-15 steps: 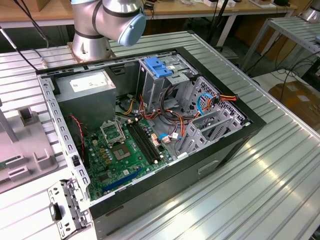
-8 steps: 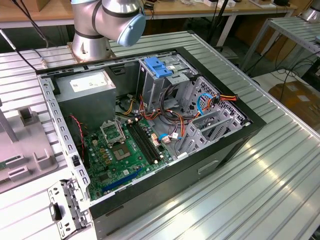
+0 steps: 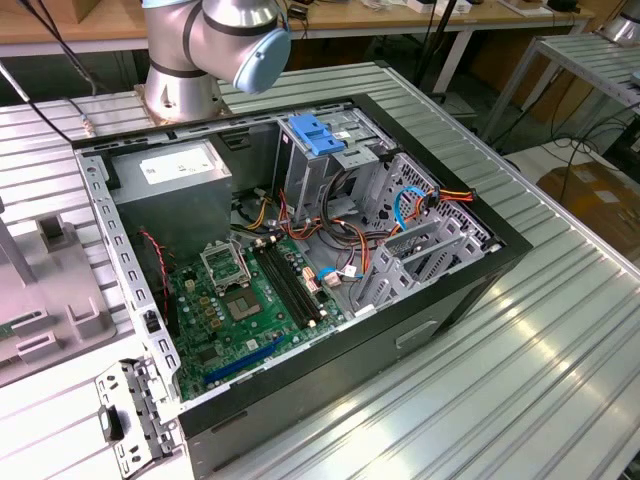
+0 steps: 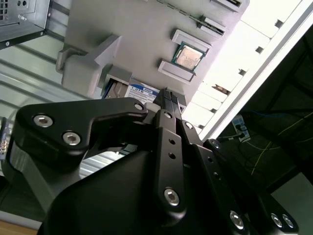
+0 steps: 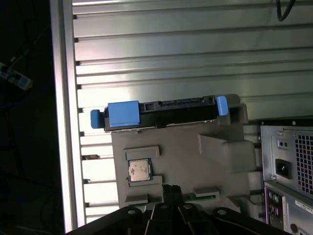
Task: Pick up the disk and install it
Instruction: 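Reach for the disk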
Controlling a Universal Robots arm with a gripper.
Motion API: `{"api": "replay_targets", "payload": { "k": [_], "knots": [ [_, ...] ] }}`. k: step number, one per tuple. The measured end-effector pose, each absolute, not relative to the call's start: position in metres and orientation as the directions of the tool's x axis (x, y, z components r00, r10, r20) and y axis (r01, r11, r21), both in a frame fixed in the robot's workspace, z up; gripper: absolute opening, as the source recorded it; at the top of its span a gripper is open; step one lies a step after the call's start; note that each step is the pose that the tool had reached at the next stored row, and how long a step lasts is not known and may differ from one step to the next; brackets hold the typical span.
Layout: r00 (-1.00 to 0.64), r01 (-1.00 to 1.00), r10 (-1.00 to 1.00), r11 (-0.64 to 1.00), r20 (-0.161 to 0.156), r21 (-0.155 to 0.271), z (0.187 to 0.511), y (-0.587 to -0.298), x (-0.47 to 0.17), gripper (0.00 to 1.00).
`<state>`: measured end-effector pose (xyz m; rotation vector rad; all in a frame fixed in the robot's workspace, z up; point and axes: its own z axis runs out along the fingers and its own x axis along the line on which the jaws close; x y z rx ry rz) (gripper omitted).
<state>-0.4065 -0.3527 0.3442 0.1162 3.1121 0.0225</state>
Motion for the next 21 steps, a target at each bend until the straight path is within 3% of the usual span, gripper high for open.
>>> {"api": "replay_targets", "payload": {
  "k": [21],
  "knots": [
    [-0.998,0.048,0.048,0.999,-0.027,0.007,0.336,-0.337,-0.415,0.11]
  ]
}}
